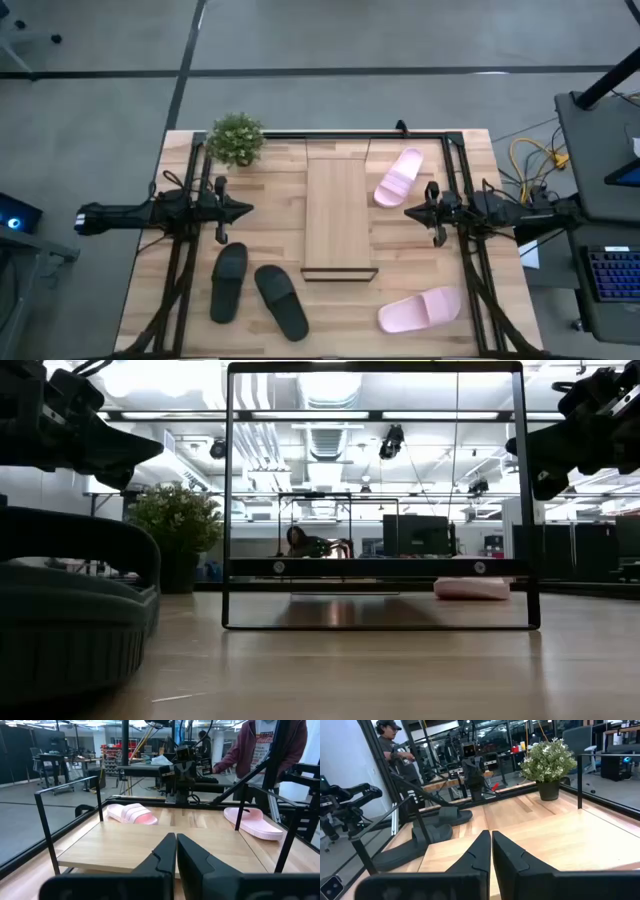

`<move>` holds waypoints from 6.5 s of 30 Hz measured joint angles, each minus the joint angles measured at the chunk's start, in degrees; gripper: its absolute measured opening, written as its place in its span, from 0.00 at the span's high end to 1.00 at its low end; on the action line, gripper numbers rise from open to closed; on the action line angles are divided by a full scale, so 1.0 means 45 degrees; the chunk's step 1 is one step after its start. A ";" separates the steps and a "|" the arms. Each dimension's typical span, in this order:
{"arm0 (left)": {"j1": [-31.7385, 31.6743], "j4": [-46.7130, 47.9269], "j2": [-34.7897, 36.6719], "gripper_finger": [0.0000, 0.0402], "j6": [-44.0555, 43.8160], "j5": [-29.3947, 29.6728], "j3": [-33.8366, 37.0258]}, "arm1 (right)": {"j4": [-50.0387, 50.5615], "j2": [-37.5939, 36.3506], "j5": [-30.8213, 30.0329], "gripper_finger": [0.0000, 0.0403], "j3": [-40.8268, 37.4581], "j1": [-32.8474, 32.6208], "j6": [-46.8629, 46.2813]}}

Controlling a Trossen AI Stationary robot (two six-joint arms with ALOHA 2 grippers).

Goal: Pick and place slides into the shelf

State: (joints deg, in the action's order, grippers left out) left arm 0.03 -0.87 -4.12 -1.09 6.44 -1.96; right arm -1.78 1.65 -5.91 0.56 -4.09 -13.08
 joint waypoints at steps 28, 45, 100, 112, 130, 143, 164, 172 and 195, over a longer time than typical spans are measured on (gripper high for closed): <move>0.0000 0.0000 0.0002 1.00 0.0001 0.0000 0.0000 | 0.0000 0.0000 0.0003 0.98 0.0000 0.0000 -0.0002; 0.0001 0.0001 0.0000 1.00 0.0000 0.0000 0.0000 | 0.0000 0.0000 0.0002 0.98 0.0000 0.0002 0.0000; -0.0004 -0.0184 0.0004 1.00 0.0001 0.0000 0.0000 | -0.0005 0.0000 -0.0030 0.98 0.0000 -0.0001 0.0000; 0.0001 -0.0560 0.0024 1.00 -0.0788 0.0423 -0.0010 | -0.0124 0.0000 -0.0807 0.98 0.0000 0.0004 -0.3516; -0.0004 -0.5747 -0.0382 1.00 -0.4585 0.2109 -0.0010 | -0.4079 -0.0002 -0.1031 0.98 0.0000 0.0004 -0.7086; -0.0004 -0.8400 -0.2043 1.00 -0.4484 0.2286 -0.0464 | -0.3827 0.0877 -0.1747 0.91 0.2039 -0.0001 -0.5899; -0.0004 -0.8383 -0.5183 0.73 -0.5099 0.2304 -0.2859 | 0.6341 0.6570 -0.1691 0.65 1.0048 -0.0001 -0.4434; 0.0004 -0.8387 -0.5162 0.73 -0.5247 0.3975 -0.2866 | 0.5592 0.7483 -0.1560 0.69 1.0467 0.0004 -0.5796; -0.0004 -0.8358 -0.5163 0.73 -0.5342 0.4250 -0.2841 | 0.7503 1.0751 0.0719 0.38 1.3577 -0.0001 -0.8114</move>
State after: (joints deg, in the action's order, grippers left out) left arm 0.01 -38.48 -27.35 -25.12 25.56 -14.74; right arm 31.98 50.03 -2.67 61.65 -4.10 -49.60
